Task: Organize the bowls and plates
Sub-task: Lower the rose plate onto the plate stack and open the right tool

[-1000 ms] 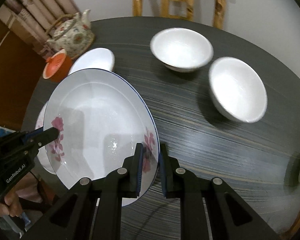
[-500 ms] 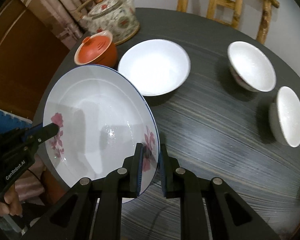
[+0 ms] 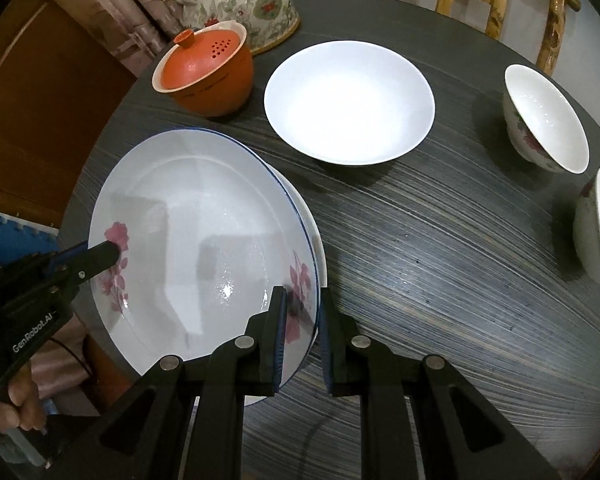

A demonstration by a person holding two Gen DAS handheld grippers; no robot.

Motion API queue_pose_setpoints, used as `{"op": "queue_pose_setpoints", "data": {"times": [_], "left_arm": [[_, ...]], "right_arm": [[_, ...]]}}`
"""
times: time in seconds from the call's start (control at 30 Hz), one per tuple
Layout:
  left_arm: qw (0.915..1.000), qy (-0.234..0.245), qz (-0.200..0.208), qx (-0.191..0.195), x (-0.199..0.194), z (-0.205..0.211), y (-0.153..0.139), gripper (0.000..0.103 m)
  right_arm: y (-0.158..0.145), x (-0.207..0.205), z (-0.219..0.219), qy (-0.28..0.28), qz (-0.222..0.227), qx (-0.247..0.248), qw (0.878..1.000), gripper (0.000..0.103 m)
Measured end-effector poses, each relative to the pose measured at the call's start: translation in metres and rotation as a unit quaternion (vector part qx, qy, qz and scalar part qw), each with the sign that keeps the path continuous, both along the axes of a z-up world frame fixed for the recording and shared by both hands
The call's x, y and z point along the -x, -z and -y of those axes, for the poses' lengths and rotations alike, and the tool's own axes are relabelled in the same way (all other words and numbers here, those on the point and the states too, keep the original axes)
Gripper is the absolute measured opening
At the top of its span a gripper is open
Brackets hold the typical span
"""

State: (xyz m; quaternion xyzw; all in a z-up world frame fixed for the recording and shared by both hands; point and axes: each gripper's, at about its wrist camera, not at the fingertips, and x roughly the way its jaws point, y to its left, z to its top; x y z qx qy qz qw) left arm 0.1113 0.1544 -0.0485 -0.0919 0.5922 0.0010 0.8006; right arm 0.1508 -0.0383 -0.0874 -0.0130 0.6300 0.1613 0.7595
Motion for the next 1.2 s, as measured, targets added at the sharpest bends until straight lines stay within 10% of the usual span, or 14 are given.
{"op": "queue_pose_setpoints", "data": {"times": [1.2], "left_arm": [[0.9999,0.011,-0.001,-0.006,-0.004,0.005,0.012,0.015]], "right_arm": [[0.009,0.004,-0.016,-0.005,0.022,0.043,0.999,0.029]]}}
